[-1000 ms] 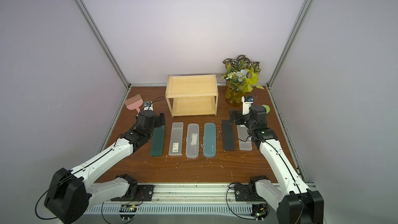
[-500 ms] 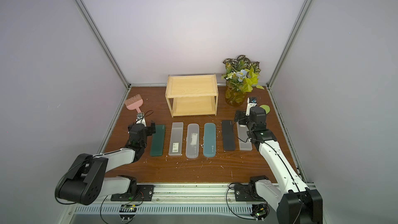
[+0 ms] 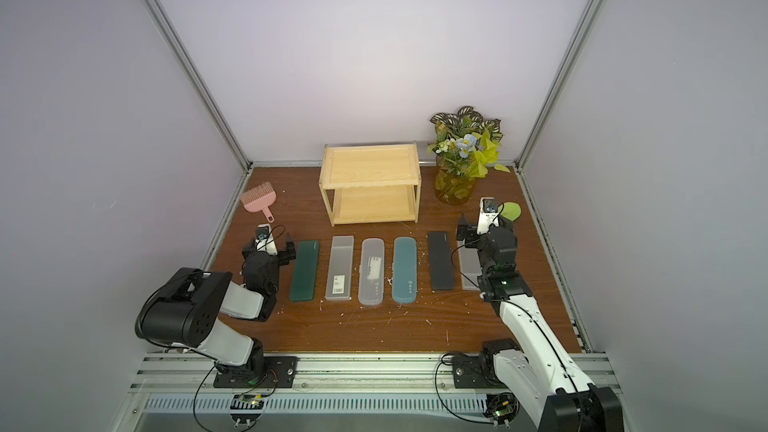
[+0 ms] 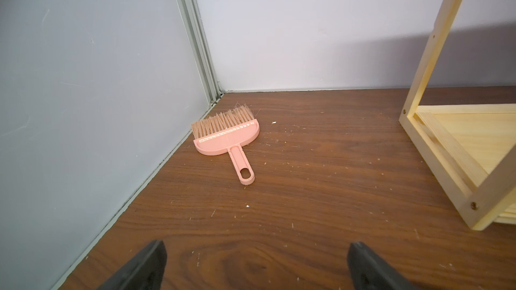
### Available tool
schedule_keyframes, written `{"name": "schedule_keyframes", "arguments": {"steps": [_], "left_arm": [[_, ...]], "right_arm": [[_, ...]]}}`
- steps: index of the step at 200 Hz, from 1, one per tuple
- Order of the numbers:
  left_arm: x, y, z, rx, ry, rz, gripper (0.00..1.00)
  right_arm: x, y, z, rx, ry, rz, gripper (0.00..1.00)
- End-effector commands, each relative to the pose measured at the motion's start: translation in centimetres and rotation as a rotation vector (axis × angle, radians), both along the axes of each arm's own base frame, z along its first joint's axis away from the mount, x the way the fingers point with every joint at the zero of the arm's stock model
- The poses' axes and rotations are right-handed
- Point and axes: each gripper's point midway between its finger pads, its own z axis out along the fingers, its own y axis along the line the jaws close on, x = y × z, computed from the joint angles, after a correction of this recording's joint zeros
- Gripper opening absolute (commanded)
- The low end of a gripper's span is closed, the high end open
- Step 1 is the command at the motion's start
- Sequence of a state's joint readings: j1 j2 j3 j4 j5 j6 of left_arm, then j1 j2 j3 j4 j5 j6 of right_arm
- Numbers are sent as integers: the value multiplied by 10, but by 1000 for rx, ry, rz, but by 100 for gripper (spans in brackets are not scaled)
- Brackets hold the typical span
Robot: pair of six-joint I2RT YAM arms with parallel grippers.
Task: Remove the pencil cases from the shelf
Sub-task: Reset both arms
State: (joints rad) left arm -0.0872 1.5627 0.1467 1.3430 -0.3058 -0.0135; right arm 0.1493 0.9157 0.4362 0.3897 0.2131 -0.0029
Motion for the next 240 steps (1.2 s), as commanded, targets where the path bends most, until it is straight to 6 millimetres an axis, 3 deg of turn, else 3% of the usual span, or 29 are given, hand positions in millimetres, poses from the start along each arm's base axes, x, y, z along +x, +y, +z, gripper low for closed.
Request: {"name": "schedule_keyframes", "arguments": {"steps": [1,23,42,74,111,127,154,240], "left_arm": [[5,0,24,-15,-99,-13,99],[8,1,23,-13,-90,-8,99],[8,1,23,-14,-89,-6,99],[8,1,22,-14,-87,-3,99],[9,2,22,-14,-86,4,99],[9,2,23,-14,-87,3,99],[9,3,22,-16,-85,6,99],[9,3,22,-16,-84,7,99]], "right_arm": [[6,-5,8,-29,-142,-33,99],[12,-5,-25,-42,-116,-29,99],[13,-9,-41,-36,-138,-37,99],[18,-4,-56,-20,-134,17,99],[0,-6,-75,-14,-182,33,99],[3,-2,-71,-18,-217,50,99],[18,-9,-84,-14,-118,6,99],[14,-14,-80,-5,-151,-25,99]]}}
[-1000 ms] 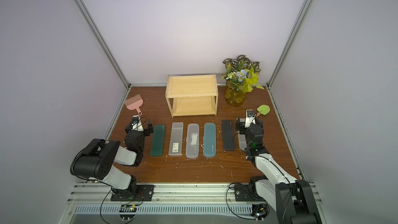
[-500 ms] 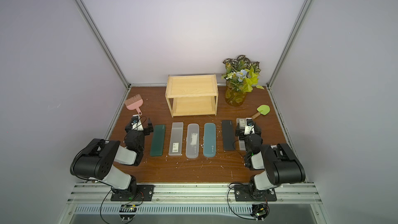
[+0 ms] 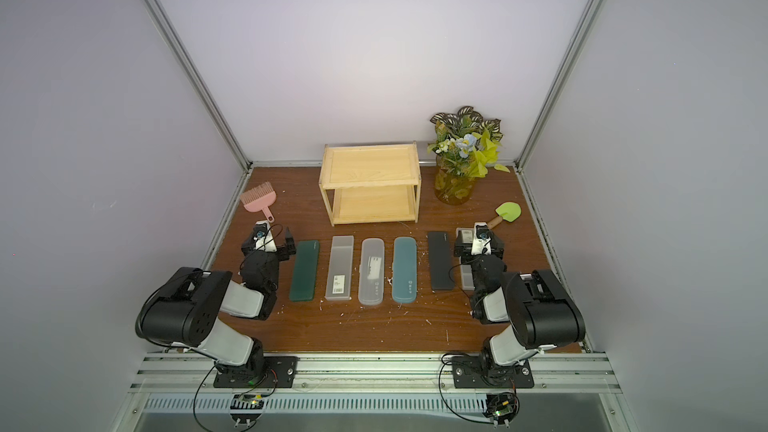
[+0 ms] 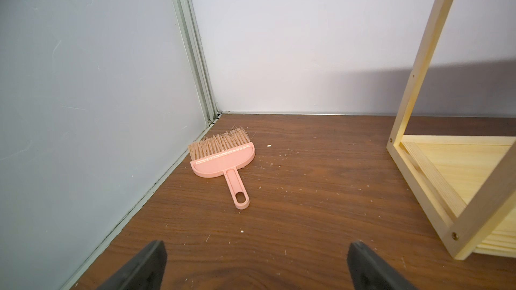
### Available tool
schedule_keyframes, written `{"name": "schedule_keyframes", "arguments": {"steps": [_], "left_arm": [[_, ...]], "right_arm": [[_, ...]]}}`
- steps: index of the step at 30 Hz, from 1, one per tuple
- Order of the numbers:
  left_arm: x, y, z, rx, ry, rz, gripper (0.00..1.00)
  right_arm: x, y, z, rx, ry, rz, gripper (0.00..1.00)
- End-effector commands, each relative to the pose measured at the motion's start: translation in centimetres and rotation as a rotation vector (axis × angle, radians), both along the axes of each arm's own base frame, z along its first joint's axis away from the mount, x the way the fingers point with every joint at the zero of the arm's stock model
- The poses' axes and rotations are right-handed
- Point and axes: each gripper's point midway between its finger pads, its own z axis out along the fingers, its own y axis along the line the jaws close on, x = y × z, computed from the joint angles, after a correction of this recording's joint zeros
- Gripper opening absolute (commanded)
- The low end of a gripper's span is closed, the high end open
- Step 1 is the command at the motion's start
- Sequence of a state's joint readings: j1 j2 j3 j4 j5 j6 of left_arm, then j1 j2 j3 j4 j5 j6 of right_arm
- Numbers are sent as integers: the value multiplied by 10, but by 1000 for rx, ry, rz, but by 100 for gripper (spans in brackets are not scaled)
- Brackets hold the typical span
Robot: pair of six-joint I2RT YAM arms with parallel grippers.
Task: Remove the pencil cases from the shelf
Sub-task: Reset both arms
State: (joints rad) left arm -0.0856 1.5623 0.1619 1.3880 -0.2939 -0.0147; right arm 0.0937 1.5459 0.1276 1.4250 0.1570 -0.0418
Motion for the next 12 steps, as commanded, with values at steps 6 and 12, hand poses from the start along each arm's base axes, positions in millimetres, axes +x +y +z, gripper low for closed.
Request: {"name": "schedule_keyframes", "arguments": {"steps": [6,12], "left_arm": [[4,4,7,-9,-24,15,99],[3,4,6,-10,-22,14,99]], "right_arm": [[3,-5,16,15,-61,-29,99],[2,-3,16,11,-64,-15,99]]}}
